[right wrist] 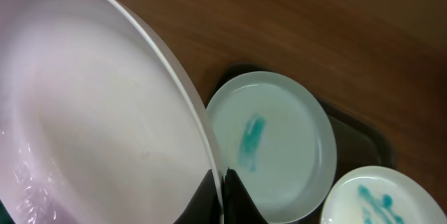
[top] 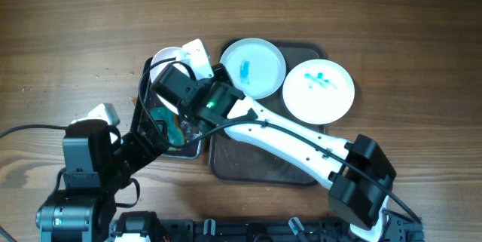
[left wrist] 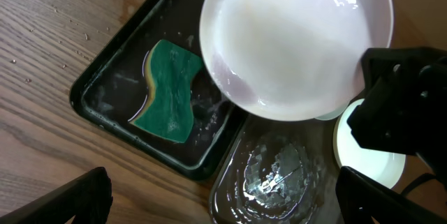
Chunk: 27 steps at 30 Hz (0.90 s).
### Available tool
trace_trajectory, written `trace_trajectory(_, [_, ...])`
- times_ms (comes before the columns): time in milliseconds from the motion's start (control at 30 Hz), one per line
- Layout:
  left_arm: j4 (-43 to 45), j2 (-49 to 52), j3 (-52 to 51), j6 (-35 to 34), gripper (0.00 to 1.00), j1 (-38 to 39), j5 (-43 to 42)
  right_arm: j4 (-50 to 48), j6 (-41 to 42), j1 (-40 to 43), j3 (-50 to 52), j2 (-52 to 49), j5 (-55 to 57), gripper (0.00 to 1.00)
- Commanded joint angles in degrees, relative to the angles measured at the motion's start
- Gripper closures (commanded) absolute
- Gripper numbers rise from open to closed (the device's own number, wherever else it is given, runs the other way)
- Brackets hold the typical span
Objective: Clean dirty plates on tray and stack at the side
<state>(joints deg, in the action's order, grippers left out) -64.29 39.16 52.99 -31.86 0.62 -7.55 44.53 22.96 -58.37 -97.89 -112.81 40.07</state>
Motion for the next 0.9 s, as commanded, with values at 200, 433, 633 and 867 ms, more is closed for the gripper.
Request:
trace_trajectory(200, [0.52,-0.11,1.09,-0.31,0.0,-0.33,-0.33,-1.16,-5.38,-4.04,-1.6,2.05,14.36,0.96])
trace_trajectory(433, [0.52,-0.11,1.09,-0.31,0.0,-0.33,-0.33,-3.98,-8.02,-7.76,-1.6,2.05,21.77,0.95])
trace_trajectory(633, [0.52,-0.11,1.09,-0.33,0.0,-0.33,-0.33,-6.6,-12.31,-9.57,-1.6,2.05,23.8,0.96])
trace_trajectory(867, [0.52,-0.11,1.09,-0.31,0.0,-0.33,-0.33,-8.33,-14.56,-10.47,-1.6,2.05,26.47,0.96])
